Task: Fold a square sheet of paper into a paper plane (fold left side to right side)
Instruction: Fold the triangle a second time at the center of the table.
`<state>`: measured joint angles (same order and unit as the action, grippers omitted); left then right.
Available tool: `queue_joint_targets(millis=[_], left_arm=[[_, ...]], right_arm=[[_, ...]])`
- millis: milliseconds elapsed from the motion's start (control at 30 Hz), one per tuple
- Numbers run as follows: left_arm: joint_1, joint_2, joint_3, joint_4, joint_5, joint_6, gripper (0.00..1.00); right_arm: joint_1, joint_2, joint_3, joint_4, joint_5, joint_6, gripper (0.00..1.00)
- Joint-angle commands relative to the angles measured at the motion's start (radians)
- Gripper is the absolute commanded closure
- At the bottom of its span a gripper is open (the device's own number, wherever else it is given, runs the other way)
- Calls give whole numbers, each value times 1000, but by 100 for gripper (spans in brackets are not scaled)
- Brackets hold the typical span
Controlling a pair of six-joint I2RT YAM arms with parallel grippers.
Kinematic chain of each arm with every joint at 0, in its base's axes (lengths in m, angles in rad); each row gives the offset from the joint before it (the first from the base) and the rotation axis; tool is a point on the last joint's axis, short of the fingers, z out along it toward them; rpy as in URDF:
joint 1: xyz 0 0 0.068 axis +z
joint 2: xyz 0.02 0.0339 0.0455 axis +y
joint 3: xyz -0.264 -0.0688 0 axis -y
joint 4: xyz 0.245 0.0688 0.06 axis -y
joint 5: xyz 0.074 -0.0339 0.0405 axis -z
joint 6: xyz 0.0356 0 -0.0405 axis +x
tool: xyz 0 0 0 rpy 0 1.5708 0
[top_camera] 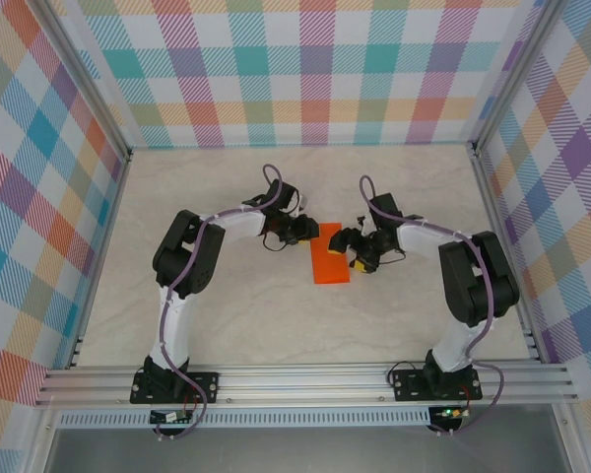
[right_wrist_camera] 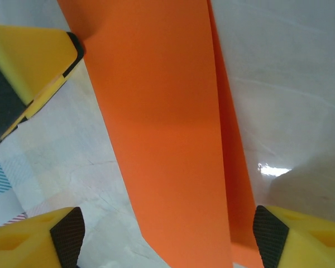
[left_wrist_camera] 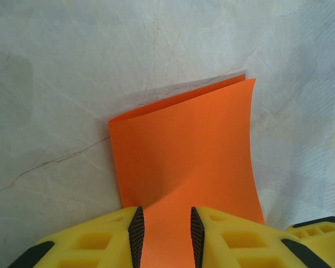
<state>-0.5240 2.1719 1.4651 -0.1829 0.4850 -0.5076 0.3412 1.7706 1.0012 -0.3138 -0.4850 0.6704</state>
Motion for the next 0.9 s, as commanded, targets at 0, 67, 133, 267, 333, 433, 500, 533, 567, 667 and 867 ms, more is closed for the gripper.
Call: queue_joint_targets(millis=[0,67,133,267,333,433,500,533,567,667,867], left_arm=[[-10,-4,2,-80,-22,17,68],[-10,-20,1,-74,-11,19,67],[-10,-52,-7,-59,0,26,64],[-8,-179,-55,-15,-2,57,50],[-10,-265,-95,-3,-13,79,44],[-24,-394,-182,-9,-50,125,40],[-60,-475,-246,-25,-97,169,39],[-87,-515,-287,-30,-128,190,38],[-117,-549,-328,-24,-159,204,37],[-217,-628,-433,20,-257,225,35],[-402,-608,-461,75,-452,259,23]], right_arm=[[-1,45,42,35,-59,46,22],[-1,57,46,52,-72,59,29],[-1,64,51,59,-76,66,30],[-1,81,70,52,-79,66,38],[0,84,83,45,-74,65,42],[-1,90,114,24,-74,59,47],[-1,97,133,8,-73,53,50],[-2,99,143,-3,-70,49,51],[-2,103,152,-15,-68,46,52],[-5,116,178,-41,-72,44,53],[-5,124,218,-72,-77,58,56]])
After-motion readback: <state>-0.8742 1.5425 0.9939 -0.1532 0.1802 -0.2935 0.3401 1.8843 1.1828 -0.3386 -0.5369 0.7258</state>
